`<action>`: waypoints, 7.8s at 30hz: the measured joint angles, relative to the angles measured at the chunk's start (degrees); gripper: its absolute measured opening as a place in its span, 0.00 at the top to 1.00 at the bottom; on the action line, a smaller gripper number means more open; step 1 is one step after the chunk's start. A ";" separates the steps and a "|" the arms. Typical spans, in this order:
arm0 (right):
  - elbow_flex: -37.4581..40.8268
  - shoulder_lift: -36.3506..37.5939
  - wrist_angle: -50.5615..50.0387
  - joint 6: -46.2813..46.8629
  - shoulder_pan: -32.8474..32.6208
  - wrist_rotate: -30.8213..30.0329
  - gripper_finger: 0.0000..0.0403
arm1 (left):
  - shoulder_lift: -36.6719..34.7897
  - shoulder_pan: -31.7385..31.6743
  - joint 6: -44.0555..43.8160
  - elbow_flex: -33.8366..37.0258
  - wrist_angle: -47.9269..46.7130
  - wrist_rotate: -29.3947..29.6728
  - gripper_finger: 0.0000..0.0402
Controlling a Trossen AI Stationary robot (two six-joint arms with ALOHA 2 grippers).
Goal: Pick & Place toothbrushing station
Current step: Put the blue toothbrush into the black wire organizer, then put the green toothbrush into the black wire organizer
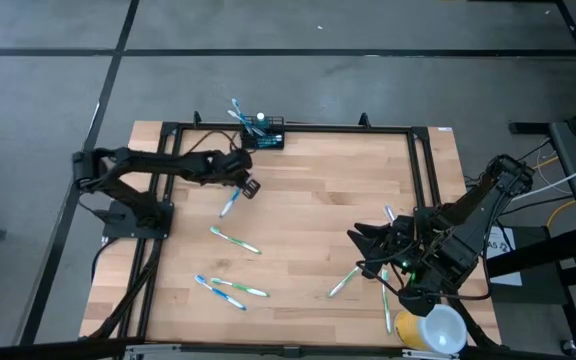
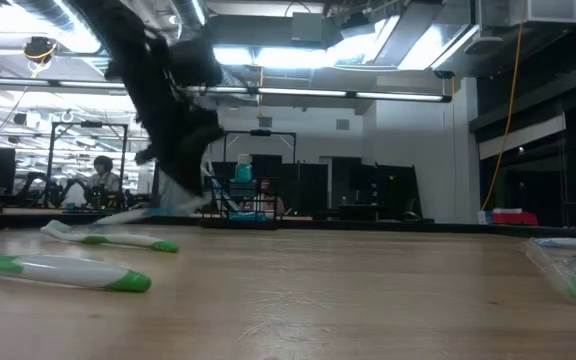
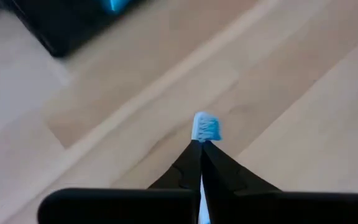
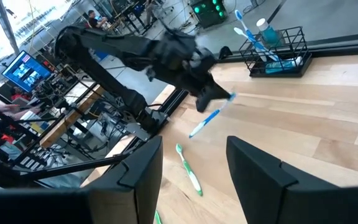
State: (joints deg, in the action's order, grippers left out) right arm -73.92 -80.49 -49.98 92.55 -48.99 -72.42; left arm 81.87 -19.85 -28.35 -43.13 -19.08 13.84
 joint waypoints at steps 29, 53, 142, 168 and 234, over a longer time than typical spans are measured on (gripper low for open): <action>-0.01 0.00 -5.61 7.04 -0.02 4.88 0.55 | -3.00 -5.36 15.61 13.84 77.11 39.16 1.00; -0.01 0.00 -9.60 12.28 0.57 6.47 0.55 | 4.28 -12.53 17.61 12.76 78.88 35.75 1.00; 25.37 -7.58 -0.66 37.25 20.41 73.08 0.64 | -25.75 41.13 -6.35 4.42 15.03 28.70 0.74; 23.10 -7.58 13.84 27.85 20.89 35.04 0.99 | -25.75 41.13 -11.21 4.42 12.74 26.54 0.75; -18.67 -33.77 62.76 -77.23 83.69 82.14 1.00 | -24.55 49.26 -32.27 4.39 3.20 43.15 0.75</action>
State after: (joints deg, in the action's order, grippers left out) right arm -92.60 -114.26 12.78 15.32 34.70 9.72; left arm 57.32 29.41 -60.63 -38.74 -15.88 56.99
